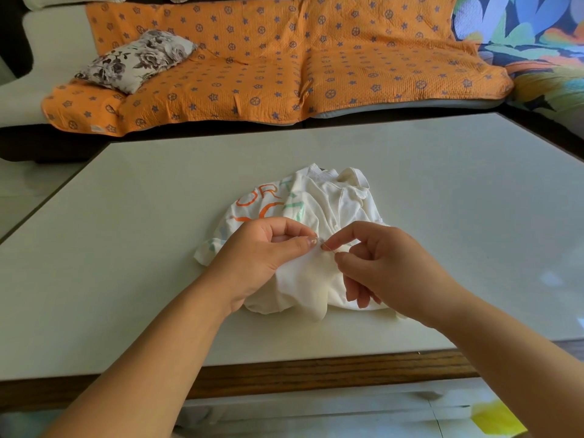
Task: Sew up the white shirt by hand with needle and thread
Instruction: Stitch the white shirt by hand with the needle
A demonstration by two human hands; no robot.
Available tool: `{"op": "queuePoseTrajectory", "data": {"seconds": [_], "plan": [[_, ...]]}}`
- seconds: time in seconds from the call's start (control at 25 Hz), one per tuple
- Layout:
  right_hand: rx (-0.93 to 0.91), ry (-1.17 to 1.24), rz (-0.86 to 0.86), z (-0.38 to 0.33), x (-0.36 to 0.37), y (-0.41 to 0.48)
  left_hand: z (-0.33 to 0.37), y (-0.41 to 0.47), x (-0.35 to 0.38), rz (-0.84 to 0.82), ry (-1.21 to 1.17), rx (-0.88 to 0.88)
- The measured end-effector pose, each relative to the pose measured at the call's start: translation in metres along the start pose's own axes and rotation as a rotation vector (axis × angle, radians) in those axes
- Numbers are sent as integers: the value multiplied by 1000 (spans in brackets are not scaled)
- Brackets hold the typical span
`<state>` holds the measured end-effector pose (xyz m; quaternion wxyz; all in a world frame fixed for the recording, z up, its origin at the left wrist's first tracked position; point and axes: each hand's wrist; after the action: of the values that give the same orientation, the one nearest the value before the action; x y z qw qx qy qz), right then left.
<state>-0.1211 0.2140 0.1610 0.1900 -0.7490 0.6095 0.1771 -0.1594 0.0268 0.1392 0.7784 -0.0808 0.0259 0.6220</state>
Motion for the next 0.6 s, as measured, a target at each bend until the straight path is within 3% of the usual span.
{"op": "queuePoseTrajectory", "data": {"seconds": [0.6], "plan": [[7, 0, 87, 14, 14, 11, -2, -5, 15, 43, 262, 134]]}}
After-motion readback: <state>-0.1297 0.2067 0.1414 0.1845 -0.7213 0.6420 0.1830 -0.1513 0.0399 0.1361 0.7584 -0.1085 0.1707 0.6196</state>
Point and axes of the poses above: each hand's wrist, its own y-axis towards the middle knuckle, its own x-axis out of the palm, z = x × y, and after that the axes turned 1 degree about -y, right-handed
